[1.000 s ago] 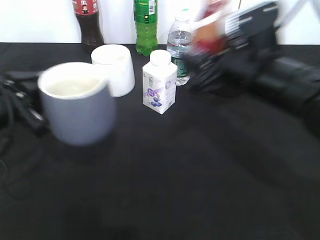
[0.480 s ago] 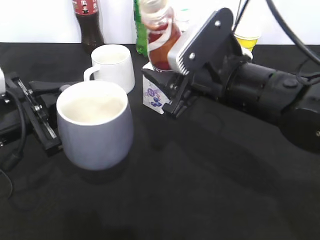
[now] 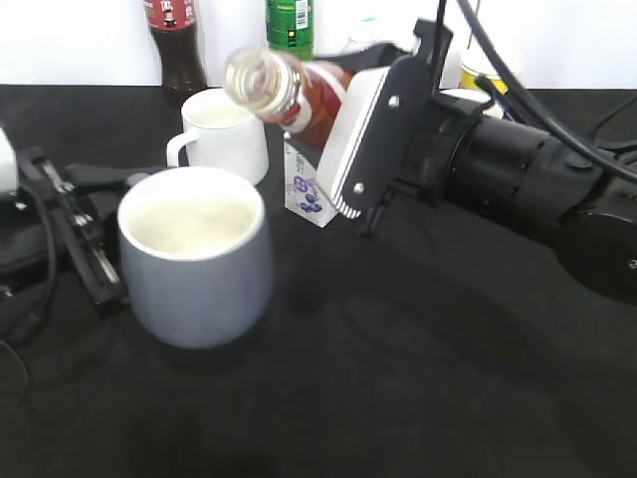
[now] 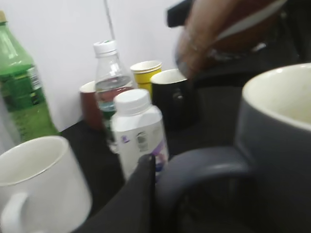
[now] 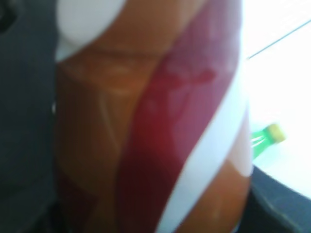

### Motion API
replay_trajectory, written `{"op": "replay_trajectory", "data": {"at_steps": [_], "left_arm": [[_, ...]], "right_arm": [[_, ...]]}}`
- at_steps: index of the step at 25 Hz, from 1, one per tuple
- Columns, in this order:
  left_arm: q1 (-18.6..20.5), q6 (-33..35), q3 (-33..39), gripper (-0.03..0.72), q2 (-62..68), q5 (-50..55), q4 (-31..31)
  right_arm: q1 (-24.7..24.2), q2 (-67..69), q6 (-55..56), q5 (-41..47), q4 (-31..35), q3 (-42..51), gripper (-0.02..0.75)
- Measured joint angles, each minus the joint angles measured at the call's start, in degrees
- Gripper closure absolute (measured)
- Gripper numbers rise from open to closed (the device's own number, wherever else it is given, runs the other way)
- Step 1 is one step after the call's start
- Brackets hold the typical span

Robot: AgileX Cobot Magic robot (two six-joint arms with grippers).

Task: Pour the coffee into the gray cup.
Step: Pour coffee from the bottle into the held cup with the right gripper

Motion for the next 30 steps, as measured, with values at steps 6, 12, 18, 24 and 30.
{"op": "replay_trajectory", "data": {"at_steps": [6,12,18,24,30], "left_arm": [[-1.1,0.0,0.0,0.646,0.0,-0.1,-0.2],[-1.1,-1.9,0.0,0.645,0.0,-0.2,-0.1],[-1.2,-2.1,0.0,0.645,0.0,-0.2,-0.6],[-1.5,-2.1,-1.5,0.643,0.1,-0.3,-2.7],[-4.6,-2.1,-3.0,0.643,0.5,1.7,-3.9]], "right_arm": [[0.0,0.0,-4.4,-0.3,0.2,0.0,0.210],[0.0,0.0,-12.0,-0.3,1.2,0.0,0.210],[0.0,0.0,-19.0,-4.3,5.1,0.0,0.210],[0.0,0.0,-19.4,-4.5,5.1,0.0,0.210],[0.0,0.0,-20.6,-4.5,5.1,0.0,0.210]]}}
